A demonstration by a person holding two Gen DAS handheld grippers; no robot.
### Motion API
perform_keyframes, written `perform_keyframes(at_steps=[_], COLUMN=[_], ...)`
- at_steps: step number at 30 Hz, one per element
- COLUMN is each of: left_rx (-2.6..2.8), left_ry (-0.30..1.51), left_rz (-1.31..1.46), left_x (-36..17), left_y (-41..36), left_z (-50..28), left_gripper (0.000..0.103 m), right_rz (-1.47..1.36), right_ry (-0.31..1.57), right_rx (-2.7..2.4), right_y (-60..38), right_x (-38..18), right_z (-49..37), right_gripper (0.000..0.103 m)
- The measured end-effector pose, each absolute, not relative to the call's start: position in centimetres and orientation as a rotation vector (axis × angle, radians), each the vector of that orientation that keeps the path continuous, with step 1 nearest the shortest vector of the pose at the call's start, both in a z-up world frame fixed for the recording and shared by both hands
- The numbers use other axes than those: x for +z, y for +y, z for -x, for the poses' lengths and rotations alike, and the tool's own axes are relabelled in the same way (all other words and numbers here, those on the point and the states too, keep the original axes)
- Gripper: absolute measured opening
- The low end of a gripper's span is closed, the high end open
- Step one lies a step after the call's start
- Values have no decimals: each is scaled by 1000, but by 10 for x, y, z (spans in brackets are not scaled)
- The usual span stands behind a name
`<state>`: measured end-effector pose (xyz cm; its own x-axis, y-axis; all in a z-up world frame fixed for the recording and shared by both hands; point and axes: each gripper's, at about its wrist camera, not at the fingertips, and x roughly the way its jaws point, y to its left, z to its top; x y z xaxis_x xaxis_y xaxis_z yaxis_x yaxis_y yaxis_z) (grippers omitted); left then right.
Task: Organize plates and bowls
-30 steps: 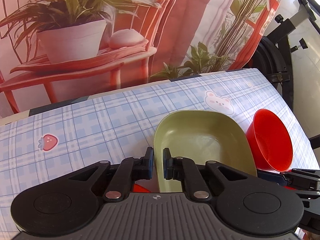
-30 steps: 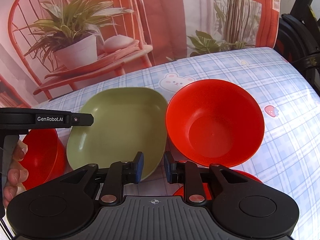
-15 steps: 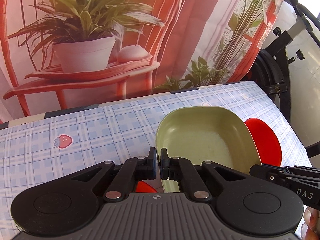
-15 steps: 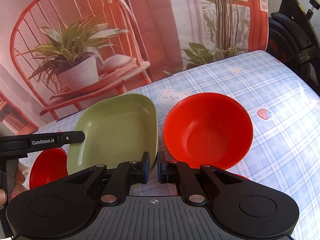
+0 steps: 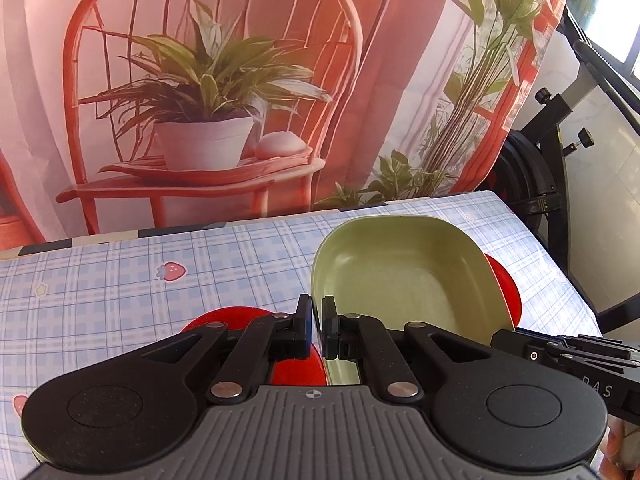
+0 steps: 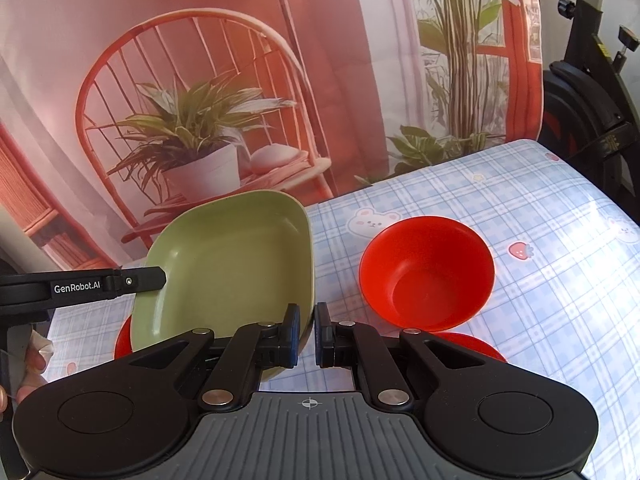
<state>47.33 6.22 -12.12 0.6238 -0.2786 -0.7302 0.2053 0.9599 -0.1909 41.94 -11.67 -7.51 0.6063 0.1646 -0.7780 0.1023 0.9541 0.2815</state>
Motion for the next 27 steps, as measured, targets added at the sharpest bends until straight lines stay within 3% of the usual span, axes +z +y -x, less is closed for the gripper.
perform_keyframes(at_steps=[27], left_rx=[-172], left_ry=[796], left_rz=[216], left_x=[-131], left_y=[86], left_z=[-349], left_gripper=[8], right_rz=[-291], right_ry=[939], right_rx=[130], right_y=[-95], right_x=[-83], right_z=[-336], right_gripper=[7])
